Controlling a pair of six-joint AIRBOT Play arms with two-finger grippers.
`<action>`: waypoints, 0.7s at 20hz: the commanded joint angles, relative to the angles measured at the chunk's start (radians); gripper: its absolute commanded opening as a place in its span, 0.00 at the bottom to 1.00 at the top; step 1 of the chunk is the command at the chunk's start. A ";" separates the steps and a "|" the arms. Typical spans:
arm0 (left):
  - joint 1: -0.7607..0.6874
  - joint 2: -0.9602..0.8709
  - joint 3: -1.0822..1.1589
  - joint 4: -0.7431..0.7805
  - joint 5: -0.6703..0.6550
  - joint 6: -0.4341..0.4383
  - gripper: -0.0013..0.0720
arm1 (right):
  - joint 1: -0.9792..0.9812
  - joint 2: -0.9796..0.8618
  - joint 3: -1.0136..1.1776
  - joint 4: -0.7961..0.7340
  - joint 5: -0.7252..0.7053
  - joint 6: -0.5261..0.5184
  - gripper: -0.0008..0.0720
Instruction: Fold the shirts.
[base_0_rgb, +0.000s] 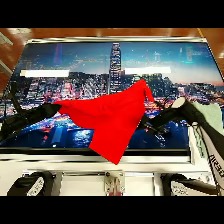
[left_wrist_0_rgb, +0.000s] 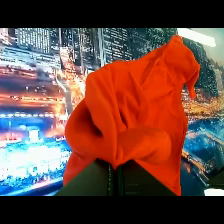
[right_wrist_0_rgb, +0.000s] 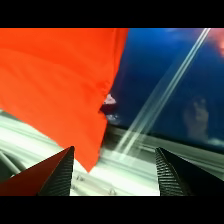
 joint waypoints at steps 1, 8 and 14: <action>0.000 0.000 0.002 0.000 -0.019 0.009 0.07 | 0.099 -0.021 -0.081 0.047 -0.176 0.061 0.86; 0.000 0.001 0.002 0.000 -0.019 0.009 0.07 | 0.104 -0.098 -0.081 0.290 -0.311 0.008 0.76; 0.000 0.000 0.002 0.000 -0.018 0.009 0.07 | 0.105 -0.116 -0.081 0.312 -0.308 -0.008 0.76</action>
